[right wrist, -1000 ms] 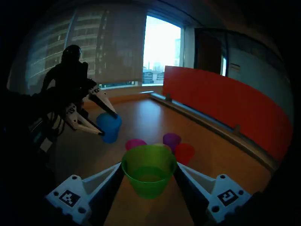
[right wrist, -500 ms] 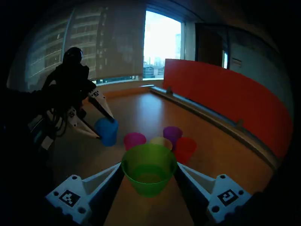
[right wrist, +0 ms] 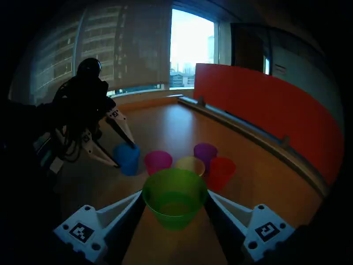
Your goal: Pour water
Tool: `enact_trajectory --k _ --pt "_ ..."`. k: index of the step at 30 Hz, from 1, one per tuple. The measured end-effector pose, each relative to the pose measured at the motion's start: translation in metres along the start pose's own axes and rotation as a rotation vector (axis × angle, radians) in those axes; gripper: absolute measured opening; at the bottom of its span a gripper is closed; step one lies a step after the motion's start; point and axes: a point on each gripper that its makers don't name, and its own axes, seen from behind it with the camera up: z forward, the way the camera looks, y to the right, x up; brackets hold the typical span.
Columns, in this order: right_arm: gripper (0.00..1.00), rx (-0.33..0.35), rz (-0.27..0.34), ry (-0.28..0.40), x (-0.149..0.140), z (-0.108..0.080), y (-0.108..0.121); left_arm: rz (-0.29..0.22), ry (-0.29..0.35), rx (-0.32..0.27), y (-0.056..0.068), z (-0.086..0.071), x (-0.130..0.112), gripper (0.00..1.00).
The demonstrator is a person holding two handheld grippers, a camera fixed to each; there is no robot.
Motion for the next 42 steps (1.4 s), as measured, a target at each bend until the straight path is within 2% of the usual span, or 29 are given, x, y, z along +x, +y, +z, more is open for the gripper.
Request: enact_trajectory --k 9,12,21,33,42 --pt "0.91 0.012 0.000 -0.015 -0.007 0.009 -0.001 -0.005 0.002 -0.006 -0.001 0.012 -0.008 0.90" --pt "0.91 0.017 0.001 -0.017 -0.007 0.012 -0.002 -0.001 0.014 -0.010 0.000 0.013 -0.008 0.90" --pt "0.91 0.017 0.005 -0.022 -0.006 0.020 0.000 -0.033 0.012 -0.023 0.000 0.014 -0.018 0.90" --pt "0.91 0.033 0.016 -0.048 -0.017 0.036 -0.005 -0.064 -0.044 -0.055 0.008 0.017 -0.039 0.89" --pt "0.91 0.055 0.031 -0.084 -0.032 0.053 -0.012 -0.070 -0.082 -0.041 0.009 0.007 -0.058 0.89"
